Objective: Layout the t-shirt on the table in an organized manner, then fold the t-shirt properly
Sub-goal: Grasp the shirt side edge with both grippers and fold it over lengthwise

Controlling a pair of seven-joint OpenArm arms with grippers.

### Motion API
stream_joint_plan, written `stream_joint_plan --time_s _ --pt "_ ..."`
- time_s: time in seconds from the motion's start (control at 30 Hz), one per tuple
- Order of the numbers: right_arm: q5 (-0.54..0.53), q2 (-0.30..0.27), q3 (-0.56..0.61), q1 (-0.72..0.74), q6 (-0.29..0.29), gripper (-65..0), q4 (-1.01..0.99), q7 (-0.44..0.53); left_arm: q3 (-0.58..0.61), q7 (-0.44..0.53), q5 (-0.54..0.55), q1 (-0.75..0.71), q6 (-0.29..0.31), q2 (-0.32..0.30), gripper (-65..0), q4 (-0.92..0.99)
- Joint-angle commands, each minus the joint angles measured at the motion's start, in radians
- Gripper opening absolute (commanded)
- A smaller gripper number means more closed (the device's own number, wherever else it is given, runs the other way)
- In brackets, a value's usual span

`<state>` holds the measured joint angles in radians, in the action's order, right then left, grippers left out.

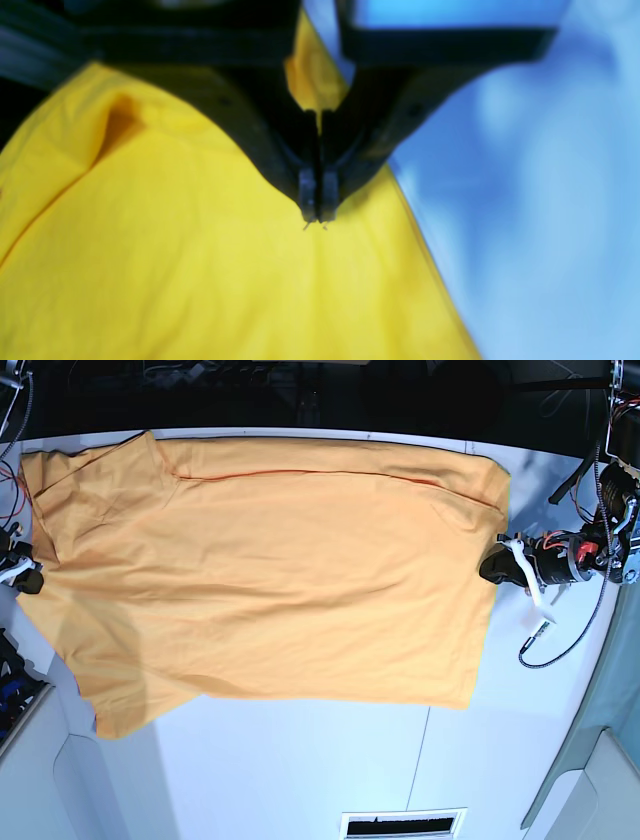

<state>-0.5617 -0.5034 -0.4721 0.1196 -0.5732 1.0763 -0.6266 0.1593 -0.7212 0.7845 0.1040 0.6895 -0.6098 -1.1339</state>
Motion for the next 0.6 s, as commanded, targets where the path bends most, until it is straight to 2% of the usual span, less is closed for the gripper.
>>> stream_joint_plan --time_s 0.0,0.13,0.2,0.3,0.33,0.37,0.5,0.57 --pt "-0.027 -0.022 -0.007 0.007 -0.006 -65.0 0.02 0.024 -0.008 0.03 0.02 0.023 0.009 -0.022 -65.0 -0.022" --pt "-0.048 -0.021 -0.007 -0.019 -0.006 -65.0 0.02 0.023 -0.019 0.062 0.019 0.024 0.009 -0.021 -65.0 -0.022" --pt "-0.048 -0.019 -0.007 -0.024 -0.006 -65.0 0.02 0.023 -0.043 0.074 0.018 0.028 -0.02 -0.018 -63.2 -0.022" --pt "-0.049 -0.015 -0.007 -0.023 -0.006 -65.0 0.02 0.024 -0.113 0.094 0.003 0.032 -0.062 0.0 -42.9 -0.021" --pt "-0.049 -0.014 -0.007 -0.023 -0.007 -65.0 0.02 0.024 -0.138 0.113 -0.013 0.032 -0.069 0.009 -38.1 -0.019" --pt "-0.049 -0.013 -0.007 -0.023 -0.007 -65.0 0.02 0.024 -0.16 0.136 -0.038 0.032 -0.073 0.018 -36.0 -0.014" --pt "-0.049 -0.011 -0.007 -0.023 -0.007 -65.0 0.02 0.024 -0.201 0.216 -0.122 0.045 -0.126 0.066 -35.9 0.034" --pt "-0.053 -0.011 -0.007 -0.023 -0.007 -65.0 0.02 0.024 -0.201 0.24 -0.155 0.069 -0.129 0.097 -35.9 0.095"
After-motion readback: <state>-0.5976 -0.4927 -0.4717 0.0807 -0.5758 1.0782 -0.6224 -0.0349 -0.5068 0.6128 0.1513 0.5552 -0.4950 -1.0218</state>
